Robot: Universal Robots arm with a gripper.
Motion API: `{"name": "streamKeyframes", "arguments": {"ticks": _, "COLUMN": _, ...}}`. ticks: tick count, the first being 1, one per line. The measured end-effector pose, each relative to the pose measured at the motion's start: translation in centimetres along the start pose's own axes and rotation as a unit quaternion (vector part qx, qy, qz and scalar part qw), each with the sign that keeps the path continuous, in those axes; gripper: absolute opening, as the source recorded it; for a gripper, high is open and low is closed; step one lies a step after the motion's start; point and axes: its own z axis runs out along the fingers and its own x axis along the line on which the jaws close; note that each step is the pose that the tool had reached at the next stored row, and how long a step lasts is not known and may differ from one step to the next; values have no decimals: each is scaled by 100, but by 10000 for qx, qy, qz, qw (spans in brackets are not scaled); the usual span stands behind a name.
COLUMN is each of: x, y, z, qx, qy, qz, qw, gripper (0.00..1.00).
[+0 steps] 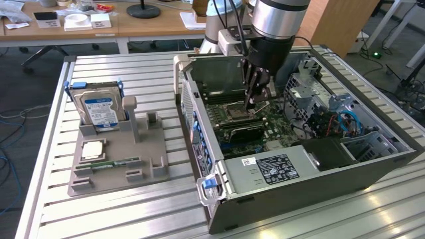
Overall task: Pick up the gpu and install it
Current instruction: 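Press down on the gpu until it lock into place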
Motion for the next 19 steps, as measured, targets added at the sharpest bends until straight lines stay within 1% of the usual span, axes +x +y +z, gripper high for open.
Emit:
{"name": "streamKeyframes", "arguments": {"ticks": 7, "x": -7, "y": 1, "z": 119, "qx": 0, "qy": 0, "qz": 0, "qw": 10000, "gripper": 11}}
{"name": "streamKeyframes", "arguments": {"ticks": 15, "x": -50, "y": 4, "z": 266, "qx": 0, "qy": 1, "qz": 6, "qw": 10000, "gripper": 11}}
{"name": "streamKeyframes", "arguments": {"ticks": 19, "x": -78, "y": 24, "z": 340, "qx": 1, "qy": 0, "qz": 13, "qw": 10000, "gripper": 11}}
